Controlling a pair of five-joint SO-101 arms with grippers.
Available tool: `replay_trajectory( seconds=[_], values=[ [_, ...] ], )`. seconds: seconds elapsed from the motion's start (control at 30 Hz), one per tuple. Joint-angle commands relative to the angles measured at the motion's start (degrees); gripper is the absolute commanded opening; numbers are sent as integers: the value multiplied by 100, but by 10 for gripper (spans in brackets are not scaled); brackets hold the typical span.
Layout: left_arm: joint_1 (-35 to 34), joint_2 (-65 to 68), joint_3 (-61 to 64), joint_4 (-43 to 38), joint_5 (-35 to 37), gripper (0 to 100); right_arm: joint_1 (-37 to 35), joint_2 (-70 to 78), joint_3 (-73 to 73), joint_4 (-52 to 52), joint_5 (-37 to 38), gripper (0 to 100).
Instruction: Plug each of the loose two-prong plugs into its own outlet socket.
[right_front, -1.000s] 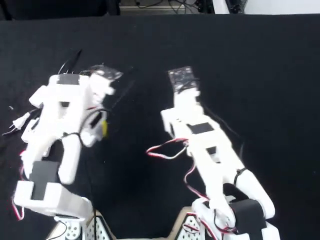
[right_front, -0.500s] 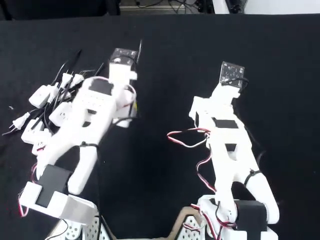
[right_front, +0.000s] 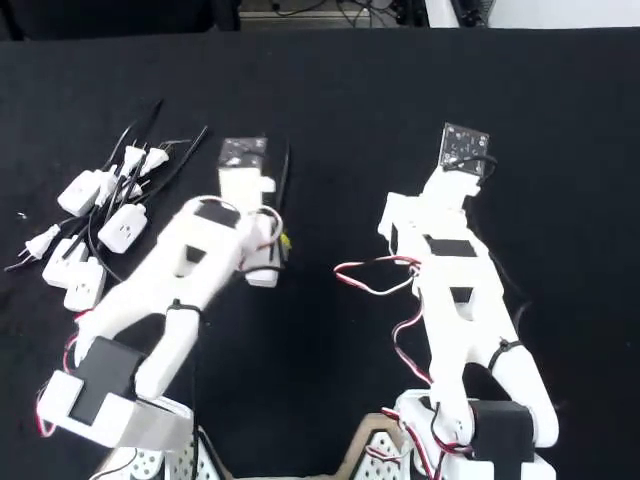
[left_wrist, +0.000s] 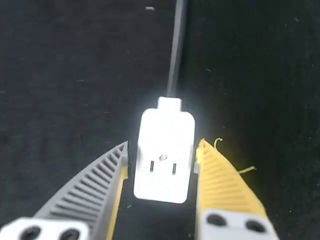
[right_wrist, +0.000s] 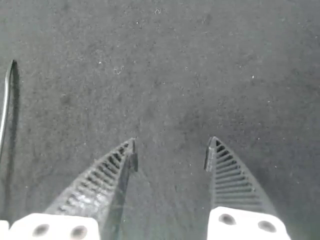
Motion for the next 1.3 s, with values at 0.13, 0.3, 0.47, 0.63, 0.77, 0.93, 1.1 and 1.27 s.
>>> replay_trajectory(
  seconds=[0.13, 0.3, 0.47, 0.63, 0.77, 0.93, 1.1, 1.27],
  values=[
    [-866, -334, -312, 835, -1266, 216, 88, -4, -330, -9, -62, 212],
    [-1244, -352, 189, 185, -1600, 216, -62, 22, -321, -9, -53, 212],
    [-1640, -396, 242, -141, -1574, 216, -211, 22, -312, -9, -53, 212],
    [-1745, -396, 136, -105, -1574, 216, -211, 22, -321, -9, -53, 212],
    [-1745, -396, 84, -105, -1565, 216, -211, 22, -321, -9, -53, 212],
    [-1596, -404, 75, -97, -1073, 216, -211, 4, -321, -9, -53, 212],
    [-1622, -404, -207, -88, -923, 216, -211, 22, -321, -9, -53, 212],
    [-2009, -396, -523, -97, -967, 216, -211, 22, -321, -9, -53, 212]
  ],
)
